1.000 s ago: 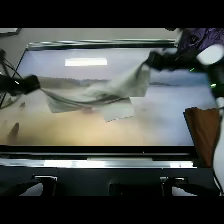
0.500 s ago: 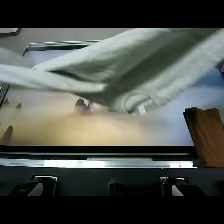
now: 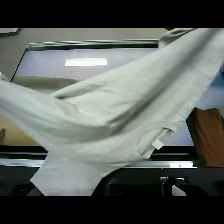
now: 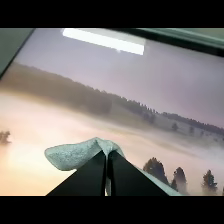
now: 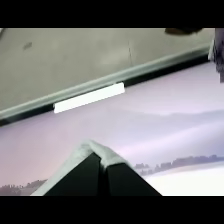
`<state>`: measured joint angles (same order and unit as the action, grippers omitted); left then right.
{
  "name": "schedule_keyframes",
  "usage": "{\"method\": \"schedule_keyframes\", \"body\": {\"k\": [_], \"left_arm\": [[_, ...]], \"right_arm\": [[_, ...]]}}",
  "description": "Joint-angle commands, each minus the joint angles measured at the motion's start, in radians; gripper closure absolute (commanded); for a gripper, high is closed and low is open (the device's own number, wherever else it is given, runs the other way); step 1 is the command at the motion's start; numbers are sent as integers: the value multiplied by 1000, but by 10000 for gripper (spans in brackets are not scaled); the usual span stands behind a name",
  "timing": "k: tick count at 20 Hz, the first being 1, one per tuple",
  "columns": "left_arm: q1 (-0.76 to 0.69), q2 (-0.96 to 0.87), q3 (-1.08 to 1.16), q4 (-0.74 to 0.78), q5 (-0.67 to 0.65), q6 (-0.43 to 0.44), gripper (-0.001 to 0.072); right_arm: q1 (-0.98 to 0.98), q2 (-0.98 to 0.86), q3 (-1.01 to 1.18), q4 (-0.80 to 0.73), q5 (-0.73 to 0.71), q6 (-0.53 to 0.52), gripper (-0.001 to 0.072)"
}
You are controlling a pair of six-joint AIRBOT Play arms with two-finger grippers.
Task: Fold the clothes and pants, and hang the long-sleeved shirts on hangers.
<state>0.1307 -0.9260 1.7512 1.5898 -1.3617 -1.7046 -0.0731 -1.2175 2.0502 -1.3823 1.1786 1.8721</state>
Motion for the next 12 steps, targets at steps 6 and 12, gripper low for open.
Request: {"method": "schedule_keyframes", "body": {"k": [6, 12], "left_arm": [[-2, -416, -385, -113, 409, -60, 693], [-1, -653, -386, -177, 410, -58, 692]], "right_arm": [[109, -654, -21, 298, -235, 29, 679], [209, -829, -21, 298, -218, 38, 581]]}}
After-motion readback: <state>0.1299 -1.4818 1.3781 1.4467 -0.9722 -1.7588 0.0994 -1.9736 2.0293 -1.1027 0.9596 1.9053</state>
